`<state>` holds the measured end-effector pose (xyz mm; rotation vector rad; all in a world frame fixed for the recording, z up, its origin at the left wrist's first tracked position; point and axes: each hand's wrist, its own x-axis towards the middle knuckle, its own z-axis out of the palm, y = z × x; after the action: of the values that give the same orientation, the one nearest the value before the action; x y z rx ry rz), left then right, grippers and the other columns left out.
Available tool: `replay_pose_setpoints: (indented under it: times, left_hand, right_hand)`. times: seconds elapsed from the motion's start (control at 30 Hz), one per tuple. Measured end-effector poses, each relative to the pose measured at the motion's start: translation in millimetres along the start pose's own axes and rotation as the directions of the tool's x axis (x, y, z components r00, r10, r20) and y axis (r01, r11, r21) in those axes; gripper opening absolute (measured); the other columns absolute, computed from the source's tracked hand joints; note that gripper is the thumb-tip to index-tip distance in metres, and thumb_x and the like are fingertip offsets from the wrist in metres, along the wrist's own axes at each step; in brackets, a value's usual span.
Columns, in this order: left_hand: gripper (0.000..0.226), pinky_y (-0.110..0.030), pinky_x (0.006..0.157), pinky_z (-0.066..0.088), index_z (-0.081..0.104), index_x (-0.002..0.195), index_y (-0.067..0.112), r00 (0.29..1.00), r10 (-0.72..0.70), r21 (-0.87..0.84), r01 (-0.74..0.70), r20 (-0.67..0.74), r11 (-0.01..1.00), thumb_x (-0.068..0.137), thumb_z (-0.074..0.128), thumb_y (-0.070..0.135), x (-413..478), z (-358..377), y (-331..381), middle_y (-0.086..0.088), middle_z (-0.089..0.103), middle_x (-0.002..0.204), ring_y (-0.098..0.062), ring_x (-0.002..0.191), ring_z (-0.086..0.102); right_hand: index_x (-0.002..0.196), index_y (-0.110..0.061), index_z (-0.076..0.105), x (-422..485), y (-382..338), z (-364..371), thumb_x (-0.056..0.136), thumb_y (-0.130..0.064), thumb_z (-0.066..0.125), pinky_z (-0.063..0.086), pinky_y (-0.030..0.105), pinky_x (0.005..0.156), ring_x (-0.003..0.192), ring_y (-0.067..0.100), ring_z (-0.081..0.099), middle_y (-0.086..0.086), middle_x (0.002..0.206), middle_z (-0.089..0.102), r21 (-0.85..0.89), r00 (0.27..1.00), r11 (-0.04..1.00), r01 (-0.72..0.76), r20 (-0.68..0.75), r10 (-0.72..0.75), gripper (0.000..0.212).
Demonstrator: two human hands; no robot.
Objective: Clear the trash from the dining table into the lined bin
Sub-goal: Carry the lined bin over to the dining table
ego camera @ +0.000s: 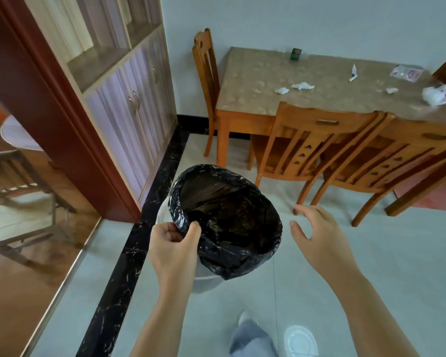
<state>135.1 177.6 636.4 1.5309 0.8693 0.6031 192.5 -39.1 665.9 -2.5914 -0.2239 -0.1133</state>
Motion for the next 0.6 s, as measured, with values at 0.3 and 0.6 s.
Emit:
replay_pose_setpoints:
  times: [0.3,0.6]
  left_hand:
    - [0.029,-0.034,0.055,0.040,0.052,0.070,0.018,0.999,0.036,-0.038,-0.035,0.022,0.999,0.056,0.065,0.040,109,147,59,0.002,0.052,0.062,-0.014,0.057,0.048]
    - [0.033,-0.040,0.058,0.039,0.045,0.065,0.018,0.996,0.066,-0.075,-0.062,0.051,0.995,0.055,0.063,0.043,205,263,110,-0.005,0.047,0.061,-0.023,0.059,0.045]
  right_hand:
    - [0.120,-0.015,0.051,185,42,-13,0.086,-0.025,0.052,0.045,0.039,0.085,0.107,0.026,0.052,0.006,0.119,0.057,0.007,0.997,1.000,-0.025,-0.073,0.025,0.035]
    - [0.121,-0.019,0.049,336,40,-15,0.087,-0.027,0.050,0.051,0.039,0.063,0.085,0.030,0.058,-0.002,0.104,0.050,0.060,0.995,0.998,-0.007,-0.097,0.013,0.035]
